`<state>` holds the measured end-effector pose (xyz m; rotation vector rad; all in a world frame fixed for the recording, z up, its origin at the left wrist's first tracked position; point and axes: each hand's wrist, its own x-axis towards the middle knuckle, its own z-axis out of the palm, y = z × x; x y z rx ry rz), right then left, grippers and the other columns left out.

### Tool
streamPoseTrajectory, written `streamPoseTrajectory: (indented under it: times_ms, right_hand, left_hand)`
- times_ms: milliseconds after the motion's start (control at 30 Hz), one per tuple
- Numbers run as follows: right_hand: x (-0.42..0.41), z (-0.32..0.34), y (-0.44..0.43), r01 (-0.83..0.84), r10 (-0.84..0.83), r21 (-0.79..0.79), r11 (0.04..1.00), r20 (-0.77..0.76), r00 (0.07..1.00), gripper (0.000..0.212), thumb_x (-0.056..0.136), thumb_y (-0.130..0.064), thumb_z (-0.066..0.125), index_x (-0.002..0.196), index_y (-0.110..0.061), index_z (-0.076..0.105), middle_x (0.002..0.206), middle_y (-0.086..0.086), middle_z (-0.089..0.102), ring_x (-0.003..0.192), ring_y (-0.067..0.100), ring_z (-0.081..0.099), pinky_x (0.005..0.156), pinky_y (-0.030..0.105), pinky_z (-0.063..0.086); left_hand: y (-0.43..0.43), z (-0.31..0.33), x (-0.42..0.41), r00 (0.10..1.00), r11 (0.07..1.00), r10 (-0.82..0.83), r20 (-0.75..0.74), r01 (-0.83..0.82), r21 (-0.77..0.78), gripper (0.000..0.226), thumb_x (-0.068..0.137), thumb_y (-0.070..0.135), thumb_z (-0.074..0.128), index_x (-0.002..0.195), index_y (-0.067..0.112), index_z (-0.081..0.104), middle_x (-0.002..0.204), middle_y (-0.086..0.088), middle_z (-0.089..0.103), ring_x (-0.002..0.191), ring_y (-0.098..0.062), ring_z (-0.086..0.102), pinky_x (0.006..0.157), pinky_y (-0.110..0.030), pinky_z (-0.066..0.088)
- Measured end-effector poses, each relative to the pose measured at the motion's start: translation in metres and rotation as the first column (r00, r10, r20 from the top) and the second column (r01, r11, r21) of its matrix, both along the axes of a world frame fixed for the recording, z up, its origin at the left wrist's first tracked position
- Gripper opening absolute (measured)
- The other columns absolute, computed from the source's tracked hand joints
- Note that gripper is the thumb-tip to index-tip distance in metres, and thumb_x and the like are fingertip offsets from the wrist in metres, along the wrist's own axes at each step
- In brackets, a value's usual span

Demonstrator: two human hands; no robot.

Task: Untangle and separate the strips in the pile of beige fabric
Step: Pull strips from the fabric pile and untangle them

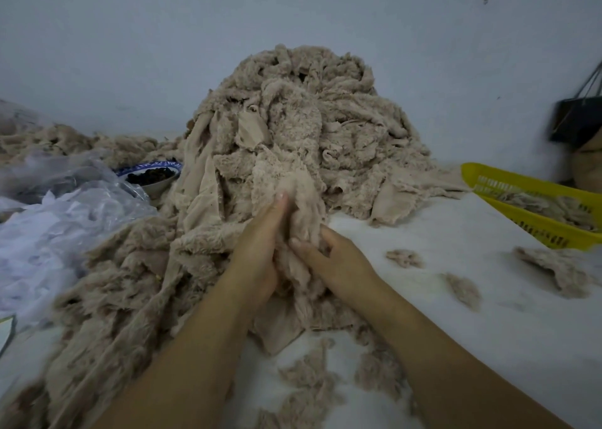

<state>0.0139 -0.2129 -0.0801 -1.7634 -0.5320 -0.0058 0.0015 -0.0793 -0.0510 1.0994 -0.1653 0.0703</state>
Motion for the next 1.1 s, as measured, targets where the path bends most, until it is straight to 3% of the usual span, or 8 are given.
streamPoseTrajectory:
  times_ms: [167, 233, 367, 467, 533, 700, 933, 1100]
  right_hand:
    - [0.006, -0.001, -0.008, 0.095, -0.097, -0.112, 0.989, -0.017, 0.995, 0.032, 0.096, -0.04, 0.059, 0.076, -0.015, 0.063, 0.061, -0.007, 0.061, 0.055, 0.004, 0.057, 0.053, 0.02, 0.043]
    - [0.01, 0.009, -0.018, 0.126, -0.122, 0.083, 0.989, -0.055, 0.991, 0.035, 0.099, -0.033, 0.058, 0.066, -0.025, 0.067, 0.057, -0.013, 0.062, 0.051, -0.001, 0.055, 0.053, 0.016, 0.042]
    - [0.033, 0.027, -0.053, 0.265, -0.146, 0.85, 0.455, -0.223, 0.964, 0.032, 0.098, -0.053, 0.049, 0.107, -0.029, 0.067, 0.094, -0.008, 0.067, 0.081, 0.007, 0.068, 0.076, 0.026, 0.052]
    - [0.032, 0.004, -0.042, 0.449, -0.301, 0.457, 0.767, -0.361, 0.882, 0.046, 0.098, -0.057, 0.042, 0.128, -0.024, 0.054, 0.109, -0.011, 0.057, 0.098, 0.009, 0.064, 0.09, 0.033, 0.05]
    - [0.031, -0.012, -0.032, 0.393, -0.367, 0.108, 0.913, -0.2, 0.908, 0.025, 0.1, -0.045, 0.049, 0.112, -0.026, 0.06, 0.115, -0.009, 0.052, 0.108, 0.013, 0.059, 0.097, 0.039, 0.051]
    - [0.038, -0.015, -0.028, 0.453, -0.436, 0.071, 0.889, -0.174, 0.883, 0.017, 0.099, -0.028, 0.05, 0.096, -0.024, 0.065, 0.112, -0.001, 0.058, 0.105, 0.022, 0.06, 0.097, 0.049, 0.049]
    - [0.035, -0.004, -0.046, 0.78, -0.727, 0.254, 0.572, -0.282, 0.625, 0.015, 0.1, -0.018, 0.044, 0.09, -0.019, 0.055, 0.11, 0.011, 0.058, 0.083, 0.017, 0.055, 0.068, 0.029, 0.043]
    - [0.03, -0.005, -0.047, 0.773, -0.737, 0.223, 0.593, -0.236, 0.633, 0.01, 0.098, -0.013, 0.046, 0.106, -0.014, 0.053, 0.121, 0.007, 0.046, 0.089, 0.01, 0.046, 0.072, 0.013, 0.032]
  left_hand:
    - [-0.005, -0.012, 0.0, 0.975, 0.903, 0.221, 0.019, -0.212, 0.375, 0.04, 0.075, 0.077, 0.05, 0.095, 0.051, 0.072, 0.106, 0.026, 0.07, 0.11, 0.004, 0.062, 0.097, -0.027, 0.045]
    - [-0.002, -0.023, 0.003, 0.947, 0.8, 0.311, 0.086, -0.309, 0.515, 0.049, 0.084, 0.075, 0.039, 0.096, 0.04, 0.071, 0.1, 0.019, 0.071, 0.102, 0.0, 0.064, 0.09, -0.027, 0.048]
    - [-0.005, -0.04, 0.012, 0.962, 0.526, 0.181, 0.203, -0.269, 0.807, 0.037, 0.103, 0.041, 0.041, 0.095, 0.02, 0.071, 0.098, 0.012, 0.063, 0.092, -0.004, 0.058, 0.073, -0.007, 0.037]
    - [-0.01, -0.045, 0.017, 0.963, 0.415, 0.108, 0.248, -0.27, 0.869, 0.027, 0.102, 0.031, 0.047, 0.098, 0.019, 0.071, 0.097, 0.014, 0.06, 0.092, 0.005, 0.053, 0.072, -0.004, 0.034]
    - [-0.01, -0.042, 0.019, 0.961, 0.368, 0.149, 0.233, -0.273, 0.889, 0.028, 0.102, 0.032, 0.046, 0.095, 0.019, 0.071, 0.092, 0.013, 0.06, 0.086, 0.005, 0.053, 0.067, -0.007, 0.035]
    - [-0.04, -0.019, 0.04, 0.958, 0.182, 0.145, 0.247, -0.271, 0.945, 0.026, 0.101, 0.025, 0.047, 0.092, 0.011, 0.066, 0.083, 0.0, 0.059, 0.076, -0.016, 0.055, 0.062, -0.026, 0.037]
    - [-0.128, 0.008, 0.093, 0.995, 0.557, 0.037, -0.092, 0.056, 0.828, 0.022, 0.1, 0.016, 0.048, 0.108, 0.004, 0.065, 0.112, -0.016, 0.067, 0.105, -0.031, 0.063, 0.081, -0.033, 0.053]
    - [-0.149, -0.003, 0.117, 0.949, 0.662, 0.079, -0.306, 0.179, 0.728, 0.031, 0.103, 0.013, 0.043, 0.123, -0.001, 0.062, 0.127, -0.02, 0.062, 0.117, -0.031, 0.059, 0.079, -0.029, 0.047]
